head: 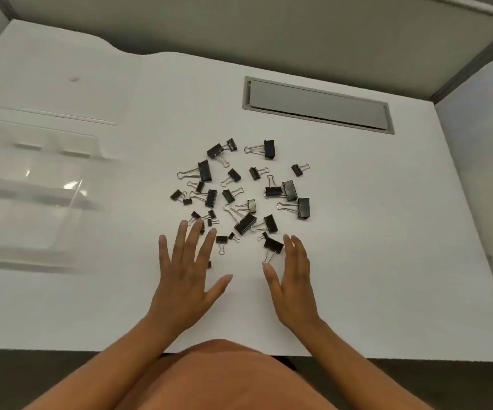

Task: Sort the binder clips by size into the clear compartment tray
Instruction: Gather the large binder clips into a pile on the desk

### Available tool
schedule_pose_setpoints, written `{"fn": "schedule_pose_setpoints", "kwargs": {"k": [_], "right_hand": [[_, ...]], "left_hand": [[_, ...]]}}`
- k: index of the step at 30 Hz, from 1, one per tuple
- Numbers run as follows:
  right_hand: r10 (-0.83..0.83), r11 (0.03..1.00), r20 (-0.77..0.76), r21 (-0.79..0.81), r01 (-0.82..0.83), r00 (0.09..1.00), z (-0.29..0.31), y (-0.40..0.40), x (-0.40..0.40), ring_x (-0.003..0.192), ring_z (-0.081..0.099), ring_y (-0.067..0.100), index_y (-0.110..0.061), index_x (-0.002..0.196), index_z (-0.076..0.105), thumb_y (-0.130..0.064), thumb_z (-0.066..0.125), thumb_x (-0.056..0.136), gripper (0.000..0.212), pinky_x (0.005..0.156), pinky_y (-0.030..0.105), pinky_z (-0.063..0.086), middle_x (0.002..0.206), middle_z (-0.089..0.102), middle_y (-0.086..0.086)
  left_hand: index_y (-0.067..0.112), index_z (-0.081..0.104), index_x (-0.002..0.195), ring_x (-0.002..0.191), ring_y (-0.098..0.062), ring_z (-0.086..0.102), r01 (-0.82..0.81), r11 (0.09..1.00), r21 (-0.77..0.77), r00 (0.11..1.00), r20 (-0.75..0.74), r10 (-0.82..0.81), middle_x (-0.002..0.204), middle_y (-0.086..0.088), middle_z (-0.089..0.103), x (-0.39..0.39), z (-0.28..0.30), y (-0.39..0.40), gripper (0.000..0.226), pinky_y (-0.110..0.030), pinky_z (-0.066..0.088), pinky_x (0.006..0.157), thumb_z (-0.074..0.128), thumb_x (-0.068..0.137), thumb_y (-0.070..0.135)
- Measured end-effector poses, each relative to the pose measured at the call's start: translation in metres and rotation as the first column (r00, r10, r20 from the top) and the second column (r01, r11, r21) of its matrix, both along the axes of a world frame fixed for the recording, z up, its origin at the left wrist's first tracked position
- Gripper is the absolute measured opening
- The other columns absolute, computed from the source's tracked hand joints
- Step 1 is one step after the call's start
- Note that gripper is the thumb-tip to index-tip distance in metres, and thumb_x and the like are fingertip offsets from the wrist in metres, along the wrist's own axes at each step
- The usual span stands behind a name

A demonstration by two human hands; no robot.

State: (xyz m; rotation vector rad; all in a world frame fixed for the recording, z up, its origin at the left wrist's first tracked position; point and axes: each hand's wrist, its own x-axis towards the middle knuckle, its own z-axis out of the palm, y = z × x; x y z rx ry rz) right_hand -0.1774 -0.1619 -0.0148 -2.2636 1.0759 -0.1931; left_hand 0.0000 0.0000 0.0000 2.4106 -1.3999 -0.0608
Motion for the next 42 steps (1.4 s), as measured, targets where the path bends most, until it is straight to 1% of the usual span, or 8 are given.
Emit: {"fn": "schedule_pose_setpoints", "kwargs": {"k": [7, 10, 17, 25, 30, 34, 37, 42], "right_hand": [[-0.096, 0.993, -0.072, -0.069, 0.091, 0.993, -0.003, 0.009, 0.006, 0.160, 0.012, 0.010, -0.032, 0.167, 0.009, -0.050, 0.044, 0.109, 0.070, 0.115, 0.007, 0.006, 0.175, 0.010, -0.005], [-0.119, 0.991, -0.064, -0.065, 0.114, 0.991, -0.003, 0.014, 0.004, 0.161, 0.011, 0.009, -0.032, 0.167, 0.010, -0.053, 0.040, 0.109, 0.069, 0.114, 0.002, 0.001, 0.175, 0.012, -0.006], [-0.136, 0.987, -0.072, -0.098, 0.129, 0.988, -0.011, 0.017, 0.002, 0.158, 0.024, 0.013, -0.028, 0.166, 0.020, -0.053, 0.039, 0.109, 0.065, 0.119, 0.012, 0.014, 0.171, 0.025, -0.002], [-0.117, 0.988, -0.076, -0.110, 0.109, 0.990, 0.002, 0.007, 0.009, 0.150, 0.035, 0.010, -0.029, 0.161, 0.031, -0.049, 0.041, 0.109, 0.057, 0.110, 0.020, 0.034, 0.165, 0.034, -0.004], [-0.129, 0.991, 0.066, -0.021, 0.131, 0.989, 0.023, -0.057, 0.015, 0.108, 0.062, 0.008, -0.021, 0.143, 0.053, -0.020, 0.060, 0.104, 0.039, 0.088, 0.042, 0.060, 0.140, 0.048, -0.006], [-0.109, 0.992, 0.000, -0.060, 0.109, 0.994, 0.019, -0.131, 0.028, 0.123, 0.059, 0.020, -0.017, 0.149, 0.048, -0.009, 0.069, 0.094, 0.060, 0.101, 0.049, 0.055, 0.148, 0.046, -0.001], [-0.031, 0.999, -0.129, -0.034, 0.027, 0.991, 0.013, -0.163, 0.039, 0.141, 0.047, 0.024, -0.023, 0.160, 0.036, -0.013, 0.076, 0.090, 0.082, 0.117, 0.043, 0.042, 0.161, 0.042, -0.002], [-0.040, 0.999, -0.116, -0.036, 0.036, 0.992, 0.011, -0.158, 0.040, 0.126, 0.057, 0.024, -0.016, 0.148, 0.056, -0.014, 0.079, 0.091, 0.062, 0.108, 0.027, 0.040, 0.143, 0.063, 0.001]], "left_hand": [[0.012, 0.044, 0.156, 0.160, -0.037, 0.018, 0.155, 0.986, 0.065, 0.987, 0.032, -0.157, 0.165, -0.016, 0.036, 0.023, -0.013, -0.041, 0.070, -0.072, 0.014, 0.122, 0.055, 0.098, 0.050], [0.014, 0.055, 0.148, 0.152, -0.035, 0.038, 0.213, 0.975, 0.070, 0.976, 0.023, -0.215, 0.156, -0.014, 0.049, 0.032, -0.013, -0.061, 0.065, -0.069, 0.030, 0.116, 0.076, 0.089, 0.034], [0.017, 0.045, 0.151, 0.115, -0.036, 0.061, 0.362, 0.909, 0.208, 0.921, 0.073, -0.384, 0.151, -0.017, 0.047, 0.062, -0.020, -0.102, 0.086, -0.053, 0.049, 0.086, 0.087, 0.078, 0.029], [0.018, 0.062, 0.135, 0.119, -0.029, 0.055, 0.477, 0.844, 0.246, 0.871, 0.001, -0.492, 0.144, -0.009, 0.047, 0.087, -0.009, -0.128, 0.053, -0.051, 0.040, 0.098, 0.076, 0.087, 0.038], [0.022, 0.062, 0.126, 0.116, -0.026, 0.054, 0.452, 0.878, 0.159, 0.892, -0.058, -0.448, 0.137, -0.003, 0.052, 0.090, -0.008, -0.122, 0.057, -0.050, 0.039, 0.096, 0.073, 0.079, 0.053], [0.024, 0.057, 0.118, 0.103, -0.025, 0.059, 0.337, 0.939, -0.071, 0.933, -0.108, -0.343, 0.117, 0.004, 0.062, 0.083, 0.001, -0.115, 0.050, -0.046, 0.039, 0.090, 0.079, 0.077, 0.043], [0.027, 0.052, 0.119, 0.103, -0.018, 0.062, 0.178, 0.965, -0.195, 0.921, -0.311, -0.233, 0.107, 0.012, 0.061, 0.070, 0.009, -0.103, 0.050, -0.041, 0.035, 0.101, 0.082, 0.080, 0.038], [0.031, 0.056, 0.127, 0.101, -0.005, 0.065, -0.010, 0.976, -0.219, 0.795, -0.593, -0.124, 0.109, 0.018, 0.067, 0.048, 0.016, -0.085, 0.055, -0.046, 0.044, 0.106, 0.086, 0.081, 0.039]]}}
